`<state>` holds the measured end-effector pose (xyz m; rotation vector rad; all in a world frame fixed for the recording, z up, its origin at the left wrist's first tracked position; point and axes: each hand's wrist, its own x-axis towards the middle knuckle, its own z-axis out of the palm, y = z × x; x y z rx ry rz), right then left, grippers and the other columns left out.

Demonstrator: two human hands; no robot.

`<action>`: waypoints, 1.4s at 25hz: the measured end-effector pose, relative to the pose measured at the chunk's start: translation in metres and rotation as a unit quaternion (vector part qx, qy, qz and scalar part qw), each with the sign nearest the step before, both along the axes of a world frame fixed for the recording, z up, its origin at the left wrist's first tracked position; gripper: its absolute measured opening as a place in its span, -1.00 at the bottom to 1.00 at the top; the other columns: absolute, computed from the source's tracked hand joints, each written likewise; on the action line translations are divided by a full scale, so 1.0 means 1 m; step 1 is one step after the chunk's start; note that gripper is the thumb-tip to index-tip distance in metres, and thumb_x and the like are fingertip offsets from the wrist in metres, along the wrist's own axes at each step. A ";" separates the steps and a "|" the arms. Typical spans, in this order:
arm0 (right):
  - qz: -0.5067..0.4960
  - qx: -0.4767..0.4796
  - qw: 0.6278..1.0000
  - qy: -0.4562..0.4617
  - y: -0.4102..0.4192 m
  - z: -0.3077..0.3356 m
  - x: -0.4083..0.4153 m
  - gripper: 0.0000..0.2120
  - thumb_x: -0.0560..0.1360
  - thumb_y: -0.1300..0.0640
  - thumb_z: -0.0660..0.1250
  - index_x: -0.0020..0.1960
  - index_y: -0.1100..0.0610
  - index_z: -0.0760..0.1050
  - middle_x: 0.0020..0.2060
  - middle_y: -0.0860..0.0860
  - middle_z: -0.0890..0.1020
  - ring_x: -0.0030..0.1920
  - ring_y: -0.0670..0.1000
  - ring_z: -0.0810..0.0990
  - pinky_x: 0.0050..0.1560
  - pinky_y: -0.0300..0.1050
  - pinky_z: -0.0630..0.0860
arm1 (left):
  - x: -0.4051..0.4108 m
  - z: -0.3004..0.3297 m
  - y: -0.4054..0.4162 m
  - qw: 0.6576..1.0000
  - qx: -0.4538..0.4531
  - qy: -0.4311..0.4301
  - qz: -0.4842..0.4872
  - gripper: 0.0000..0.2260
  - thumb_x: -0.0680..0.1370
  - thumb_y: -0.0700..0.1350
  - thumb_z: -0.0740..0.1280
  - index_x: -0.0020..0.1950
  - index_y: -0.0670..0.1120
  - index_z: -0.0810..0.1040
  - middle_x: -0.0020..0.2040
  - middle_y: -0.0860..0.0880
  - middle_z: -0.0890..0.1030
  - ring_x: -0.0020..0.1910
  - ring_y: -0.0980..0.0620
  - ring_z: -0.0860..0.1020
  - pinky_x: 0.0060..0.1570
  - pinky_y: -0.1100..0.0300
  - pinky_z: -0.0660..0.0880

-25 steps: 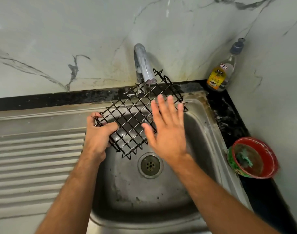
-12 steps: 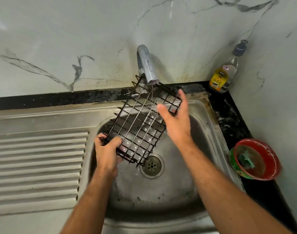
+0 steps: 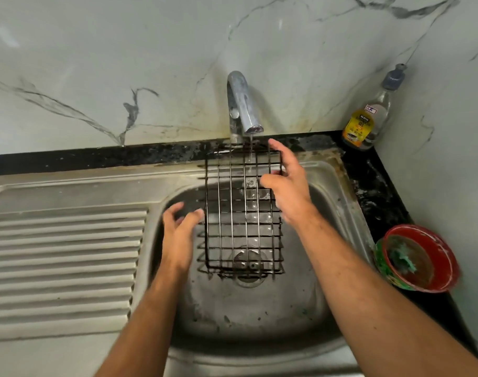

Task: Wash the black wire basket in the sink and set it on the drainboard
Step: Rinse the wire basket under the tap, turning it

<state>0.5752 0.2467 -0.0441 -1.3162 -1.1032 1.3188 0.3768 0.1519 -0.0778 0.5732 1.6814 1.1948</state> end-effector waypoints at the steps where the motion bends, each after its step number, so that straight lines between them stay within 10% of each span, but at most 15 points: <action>1: 0.022 0.003 1.000 -0.015 0.001 0.002 0.001 -0.22 0.33 0.41 0.40 0.41 -0.21 0.45 0.21 0.25 0.58 -0.21 0.08 0.43 -0.09 0.09 0.48 | -0.002 0.005 0.007 0.998 -0.010 0.027 -0.052 -0.41 0.25 0.19 0.44 0.28 0.23 0.45 0.20 0.00 0.59 0.25 -0.19 0.56 0.34 -0.25 0.40; 5: 0.085 0.014 0.996 -0.017 0.013 0.005 -0.002 -0.23 0.35 0.44 0.39 0.42 -0.18 0.45 0.44 0.14 0.42 0.20 0.10 0.57 0.13 -0.04 0.57 | -0.005 0.032 0.039 0.991 -0.022 0.041 -0.129 -0.27 0.28 0.14 0.43 0.45 0.19 0.34 0.26 -0.03 0.58 0.20 -0.06 0.55 0.25 -0.12 0.45; 11: 0.105 0.034 0.994 0.021 0.029 0.013 -0.002 -0.19 0.36 0.51 0.35 0.23 -0.38 0.49 0.43 0.06 0.46 0.30 -0.03 0.52 0.11 -0.05 0.62 | 0.003 0.046 0.051 0.991 -0.062 0.064 -0.100 -0.13 0.30 0.17 0.41 0.59 0.09 0.22 0.15 0.02 0.58 0.16 -0.06 0.60 0.16 -0.11 0.57; 14: 0.074 0.061 0.993 -0.064 0.029 0.018 0.002 -0.23 0.45 0.46 0.33 0.41 -0.27 0.38 0.41 -0.04 0.47 0.18 -0.17 0.53 0.10 0.02 0.64 | 0.014 0.049 0.055 0.991 -0.060 0.071 -0.094 -0.06 0.19 0.21 0.43 0.55 0.05 0.25 0.22 -0.05 0.58 0.19 -0.11 0.60 0.24 -0.20 0.55; 18: 0.023 0.180 0.954 -0.240 0.014 0.013 -0.007 -0.33 0.58 0.33 0.25 0.61 -0.03 0.16 0.48 0.11 0.40 -0.39 -0.22 0.52 -0.35 -0.35 0.52 | 0.028 0.047 0.055 0.995 -0.042 0.066 -0.061 -0.14 0.24 0.14 0.42 0.51 -0.01 0.30 0.21 -0.03 0.54 0.21 -0.08 0.55 0.20 -0.17 0.57; 21: 0.093 0.281 0.901 -0.318 0.003 0.004 -0.003 -0.32 0.58 0.30 0.17 0.64 0.11 0.00 0.62 0.03 0.07 0.23 -0.16 0.54 0.14 -0.11 0.60 | 0.027 0.042 0.054 0.997 -0.045 0.053 -0.033 -0.18 0.24 0.16 0.41 0.47 0.00 0.31 0.22 -0.01 0.53 0.18 -0.06 0.56 0.11 -0.12 0.60; 23: 0.112 0.323 0.831 -0.440 -0.007 -0.006 -0.008 -0.36 0.61 0.18 0.13 0.63 0.21 -0.02 0.62 0.12 -0.01 0.57 0.13 0.20 0.51 0.17 0.29 | 0.027 0.041 0.052 0.999 -0.037 0.026 -0.018 -0.27 0.23 0.17 0.41 0.37 0.03 0.35 0.23 -0.04 0.56 0.17 -0.07 0.59 0.11 -0.17 0.58; 25: 0.114 0.362 0.777 -0.502 -0.020 -0.010 -0.018 -0.38 0.63 0.05 0.10 0.61 0.27 0.06 0.61 0.21 0.04 0.62 0.17 -0.01 0.59 0.20 0.01 | 0.026 0.041 0.052 0.999 -0.036 0.006 -0.013 -0.28 0.22 0.20 0.42 0.34 0.03 0.37 0.24 -0.07 0.60 0.17 -0.10 0.62 0.10 -0.20 0.58; 30: 0.047 0.502 0.743 -0.441 -0.030 -0.027 0.001 -0.63 0.58 0.13 0.28 0.34 0.24 0.55 0.37 0.15 0.54 0.44 0.09 0.46 0.39 0.15 0.44 | 0.023 0.045 0.050 0.999 -0.049 -0.005 -0.005 -0.34 0.32 0.16 0.37 0.37 0.00 0.35 0.23 -0.04 0.57 0.15 -0.07 0.60 0.12 -0.18 0.60; 35: 0.134 0.413 0.707 -0.558 -0.024 -0.001 -0.013 -0.41 0.67 -0.10 0.07 0.62 0.14 0.12 0.61 0.07 0.15 0.62 0.07 0.02 0.59 0.20 0.00 | 0.026 0.045 0.048 0.999 -0.040 -0.021 -0.022 -0.32 0.37 0.14 0.39 0.41 -0.11 0.34 0.20 -0.12 0.59 0.12 -0.13 0.64 0.04 -0.23 0.62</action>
